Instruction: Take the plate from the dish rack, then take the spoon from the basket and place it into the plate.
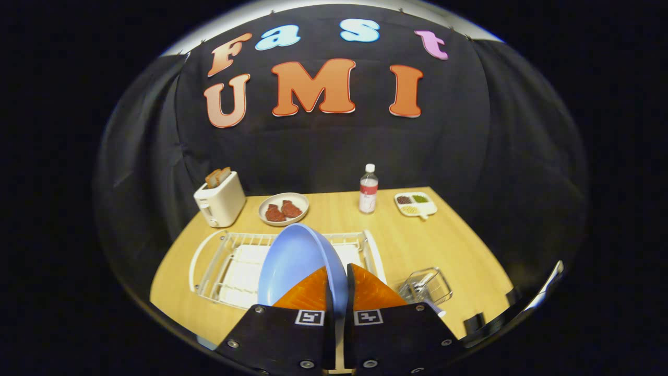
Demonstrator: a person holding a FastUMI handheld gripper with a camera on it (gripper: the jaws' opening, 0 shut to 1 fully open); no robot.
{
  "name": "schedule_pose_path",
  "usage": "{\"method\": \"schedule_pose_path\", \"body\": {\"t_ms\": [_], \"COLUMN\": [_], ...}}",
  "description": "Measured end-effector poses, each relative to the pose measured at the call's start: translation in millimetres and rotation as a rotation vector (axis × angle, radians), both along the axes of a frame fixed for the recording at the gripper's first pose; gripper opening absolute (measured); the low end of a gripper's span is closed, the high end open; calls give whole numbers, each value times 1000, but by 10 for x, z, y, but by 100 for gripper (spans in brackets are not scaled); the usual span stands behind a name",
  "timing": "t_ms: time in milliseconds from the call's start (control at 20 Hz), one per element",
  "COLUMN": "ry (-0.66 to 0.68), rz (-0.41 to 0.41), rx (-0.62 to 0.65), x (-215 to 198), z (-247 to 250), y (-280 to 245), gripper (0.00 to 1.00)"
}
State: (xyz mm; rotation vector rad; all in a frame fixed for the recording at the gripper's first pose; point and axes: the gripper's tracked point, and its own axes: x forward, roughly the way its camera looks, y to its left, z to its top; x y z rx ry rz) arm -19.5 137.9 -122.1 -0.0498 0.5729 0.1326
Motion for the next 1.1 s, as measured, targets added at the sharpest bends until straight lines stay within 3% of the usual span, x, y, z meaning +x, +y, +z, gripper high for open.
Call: {"method": "schedule_pose_path", "body": {"t_ms": [350,600,1100], "ry": [147,271,421], "rz": [-52,-114,-149], "rx": [281,353,509], "x": [-751,-1078,-1039], "z": [-408,-1043,-1836], "y": [-131,-357,-293], "gripper": [6,6,6]}}
